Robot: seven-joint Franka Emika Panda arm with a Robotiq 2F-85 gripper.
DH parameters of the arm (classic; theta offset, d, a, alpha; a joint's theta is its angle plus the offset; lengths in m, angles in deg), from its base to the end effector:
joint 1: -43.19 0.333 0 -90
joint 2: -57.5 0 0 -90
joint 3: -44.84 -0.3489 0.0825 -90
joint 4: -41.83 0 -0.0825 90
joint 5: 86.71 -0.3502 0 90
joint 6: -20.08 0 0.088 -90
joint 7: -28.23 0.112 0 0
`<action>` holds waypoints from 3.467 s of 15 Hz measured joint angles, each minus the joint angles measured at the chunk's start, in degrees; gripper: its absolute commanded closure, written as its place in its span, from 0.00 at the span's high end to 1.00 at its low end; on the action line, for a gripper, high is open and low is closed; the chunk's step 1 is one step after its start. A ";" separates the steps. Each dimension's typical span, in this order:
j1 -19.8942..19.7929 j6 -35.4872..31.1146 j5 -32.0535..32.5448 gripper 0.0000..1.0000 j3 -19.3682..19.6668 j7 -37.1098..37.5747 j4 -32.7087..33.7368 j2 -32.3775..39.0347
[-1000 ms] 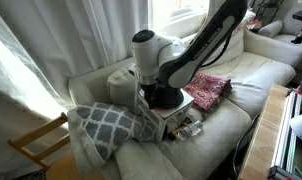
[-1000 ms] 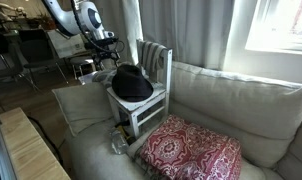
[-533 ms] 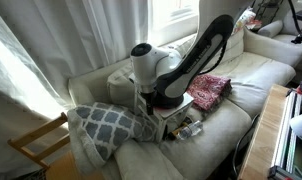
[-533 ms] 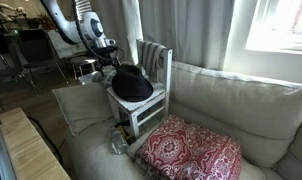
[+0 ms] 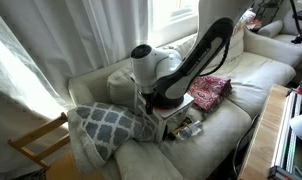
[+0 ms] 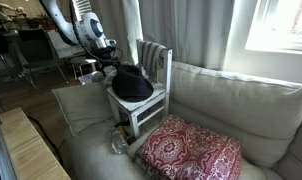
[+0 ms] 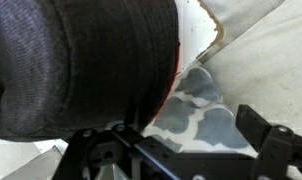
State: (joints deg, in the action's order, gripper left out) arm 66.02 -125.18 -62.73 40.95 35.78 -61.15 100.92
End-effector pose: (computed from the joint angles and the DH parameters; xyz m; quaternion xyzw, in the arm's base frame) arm 0.5790 0.2903 0.1706 0.9413 0.3241 0.0219 0.0915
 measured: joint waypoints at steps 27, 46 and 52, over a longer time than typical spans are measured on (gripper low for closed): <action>4.21 -2.01 0.01 0.01 4.04 6.91 2.15 4.27; -10.05 -16.44 -7.70 0.04 -2.57 -8.28 -33.05 -26.93; -10.86 -16.87 -8.22 0.04 -2.55 -8.26 -37.10 -30.96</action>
State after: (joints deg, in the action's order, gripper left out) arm 55.16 -142.05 -70.95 38.40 27.52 -98.25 69.96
